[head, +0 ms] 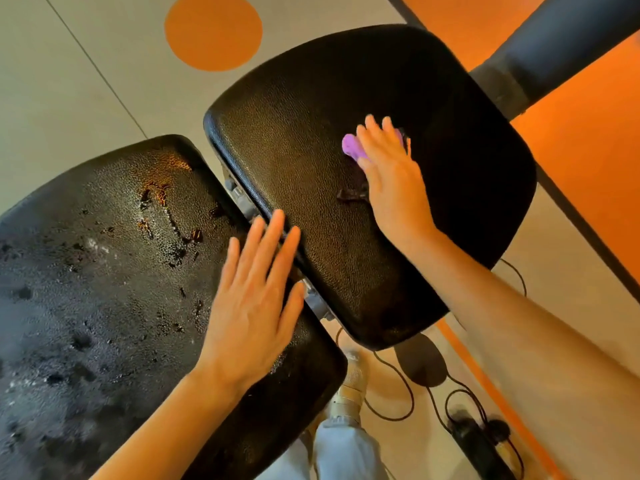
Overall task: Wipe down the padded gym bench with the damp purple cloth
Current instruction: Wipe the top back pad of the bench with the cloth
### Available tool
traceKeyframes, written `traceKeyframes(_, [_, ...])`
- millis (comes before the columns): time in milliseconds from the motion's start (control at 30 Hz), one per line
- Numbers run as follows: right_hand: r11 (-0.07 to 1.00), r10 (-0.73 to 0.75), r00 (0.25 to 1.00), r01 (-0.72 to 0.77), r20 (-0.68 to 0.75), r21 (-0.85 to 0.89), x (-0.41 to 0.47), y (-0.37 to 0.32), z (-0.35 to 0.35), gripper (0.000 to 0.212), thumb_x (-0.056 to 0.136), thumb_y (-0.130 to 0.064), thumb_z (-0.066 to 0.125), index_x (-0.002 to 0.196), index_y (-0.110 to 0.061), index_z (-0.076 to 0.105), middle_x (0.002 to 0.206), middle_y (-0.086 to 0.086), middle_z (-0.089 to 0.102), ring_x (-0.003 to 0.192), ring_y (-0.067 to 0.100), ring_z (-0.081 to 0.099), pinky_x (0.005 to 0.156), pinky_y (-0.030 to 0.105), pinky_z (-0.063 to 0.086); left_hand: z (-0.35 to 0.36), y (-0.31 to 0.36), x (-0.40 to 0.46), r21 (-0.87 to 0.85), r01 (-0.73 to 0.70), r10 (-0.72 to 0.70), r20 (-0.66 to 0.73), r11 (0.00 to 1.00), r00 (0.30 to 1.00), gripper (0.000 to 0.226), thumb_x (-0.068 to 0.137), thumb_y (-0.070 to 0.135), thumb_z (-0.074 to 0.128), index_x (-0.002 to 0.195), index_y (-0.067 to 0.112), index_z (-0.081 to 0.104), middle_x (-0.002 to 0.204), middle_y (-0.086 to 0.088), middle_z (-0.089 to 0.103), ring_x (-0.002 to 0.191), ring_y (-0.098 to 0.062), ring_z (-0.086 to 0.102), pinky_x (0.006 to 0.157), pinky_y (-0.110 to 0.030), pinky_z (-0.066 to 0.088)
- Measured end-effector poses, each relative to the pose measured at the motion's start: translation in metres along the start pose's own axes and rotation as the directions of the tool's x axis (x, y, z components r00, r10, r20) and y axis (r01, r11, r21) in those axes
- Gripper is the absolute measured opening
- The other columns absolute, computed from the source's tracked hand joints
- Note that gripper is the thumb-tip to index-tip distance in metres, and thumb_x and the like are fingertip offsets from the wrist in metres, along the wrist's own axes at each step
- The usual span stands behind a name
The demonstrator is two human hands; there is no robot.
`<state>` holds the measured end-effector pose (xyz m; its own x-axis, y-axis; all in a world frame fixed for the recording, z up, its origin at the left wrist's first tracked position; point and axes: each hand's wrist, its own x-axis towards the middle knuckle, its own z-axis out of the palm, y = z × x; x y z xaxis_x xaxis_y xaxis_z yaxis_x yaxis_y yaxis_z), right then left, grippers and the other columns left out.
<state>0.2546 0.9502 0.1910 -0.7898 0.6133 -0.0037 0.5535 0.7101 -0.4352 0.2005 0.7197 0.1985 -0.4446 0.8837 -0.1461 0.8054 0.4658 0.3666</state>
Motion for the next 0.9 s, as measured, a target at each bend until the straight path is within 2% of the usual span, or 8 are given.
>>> traceKeyframes(133, [0.996, -0.085, 0.995, 0.086, 0.052, -0.026, -0.101, -0.007, -0.002, 0.044, 0.098, -0.012, 0.040, 0.141, -0.007, 0.043, 0.150, 0.012, 0.040, 0.144, 0.031, 0.029, 0.116, 0.051, 0.028, 0.011, 0.018, 0.000, -0.011, -0.096, 0.097, 0.074, 0.995, 0.993, 0.063, 0.101, 0.043, 0.034, 0.157, 0.020, 0.017, 0.167, 0.001, 0.006, 0.155, -0.019, 0.001, 0.125, -0.038, -0.004])
traceKeyframes(233, [0.984, -0.172, 0.982, 0.176, 0.077, -0.042, -0.077, 0.014, -0.008, 0.047, 0.093, 0.001, 0.053, 0.138, -0.005, 0.047, 0.148, 0.013, 0.044, 0.142, 0.032, 0.033, 0.115, 0.051, 0.029, 0.016, 0.019, 0.000, -0.004, -0.103, 0.103, 0.101, 0.995, 0.990, 0.065, 0.101, 0.044, 0.033, 0.158, 0.021, 0.013, 0.167, 0.003, 0.003, 0.155, -0.018, 0.001, 0.125, -0.038, -0.002])
traceKeyframes(333, [0.997, -0.001, 1.000, -0.001, -0.017, -0.071, -0.003, 0.017, -0.006, 0.048, 0.095, 0.001, 0.049, 0.142, -0.008, 0.041, 0.152, 0.012, 0.037, 0.145, 0.030, 0.026, 0.119, 0.051, 0.022, 0.018, 0.017, 0.000, 0.011, -0.092, 0.090, 0.102, 0.996, 0.991, 0.065, 0.101, 0.046, 0.031, 0.158, 0.023, 0.011, 0.167, 0.004, 0.001, 0.155, -0.016, -0.001, 0.125, -0.038, -0.001])
traceKeyframes(400, [0.994, 0.083, 0.996, -0.086, -0.041, -0.069, -0.022, 0.010, 0.000, 0.046, 0.099, -0.009, 0.042, 0.144, -0.011, 0.038, 0.155, 0.009, 0.032, 0.147, 0.027, 0.021, 0.121, 0.047, 0.020, 0.019, 0.018, 0.001, 0.026, -0.088, 0.085, 0.107, 0.996, 0.991, 0.065, 0.101, 0.047, 0.030, 0.158, 0.023, 0.010, 0.167, 0.005, 0.001, 0.154, -0.016, 0.000, 0.125, -0.037, -0.001])
traceKeyframes(567, [0.987, -0.151, 0.984, 0.155, 0.095, -0.043, -0.104, 0.018, -0.011, 0.048, 0.093, -0.002, 0.054, 0.140, -0.008, 0.047, 0.149, 0.011, 0.043, 0.143, 0.029, 0.032, 0.115, 0.051, 0.032, 0.018, 0.019, 0.000, 0.036, -0.071, 0.067, 0.119, 0.997, 0.991, 0.065, 0.101, 0.049, 0.028, 0.158, 0.023, 0.012, 0.167, 0.005, 0.002, 0.155, -0.016, 0.002, 0.125, -0.037, -0.001])
traceKeyframes(700, [0.994, 0.085, 0.995, -0.088, -0.044, -0.070, -0.008, 0.040, -0.015, 0.045, 0.098, -0.004, 0.044, 0.143, -0.009, 0.040, 0.153, 0.012, 0.035, 0.146, 0.030, 0.023, 0.119, 0.052, 0.022, 0.020, 0.018, 0.000, 0.056, -0.074, 0.067, 0.111, 0.996, 0.992, 0.065, 0.101, 0.048, 0.029, 0.158, 0.022, 0.014, 0.167, 0.005, 0.004, 0.154, -0.016, 0.003, 0.125, -0.038, 0.002])
traceKeyframes(767, [0.985, 0.167, 0.982, -0.171, -0.089, -0.037, -0.027, 0.026, -0.005, 0.045, 0.100, -0.007, 0.042, 0.145, -0.011, 0.038, 0.155, 0.011, 0.032, 0.148, 0.028, 0.019, 0.120, 0.050, 0.019, 0.020, 0.018, 0.001, 0.059, -0.074, 0.066, 0.115, 0.996, 0.991, 0.065, 0.101, 0.048, 0.029, 0.158, 0.022, 0.014, 0.167, 0.005, 0.004, 0.154, -0.016, 0.002, 0.125, -0.039, 0.003])
traceKeyframes(900, [0.995, -0.094, 0.993, 0.097, 0.072, -0.027, -0.113, 0.014, -0.004, 0.044, 0.098, -0.008, 0.044, 0.142, -0.010, 0.043, 0.152, 0.009, 0.038, 0.146, 0.027, 0.026, 0.119, 0.048, 0.025, 0.019, 0.018, 0.000, 0.029, -0.071, 0.067, 0.120, 0.997, 0.990, 0.064, 0.101, 0.048, 0.029, 0.158, 0.021, 0.015, 0.167, 0.004, 0.005, 0.155, -0.016, 0.002, 0.125, -0.041, 0.005])
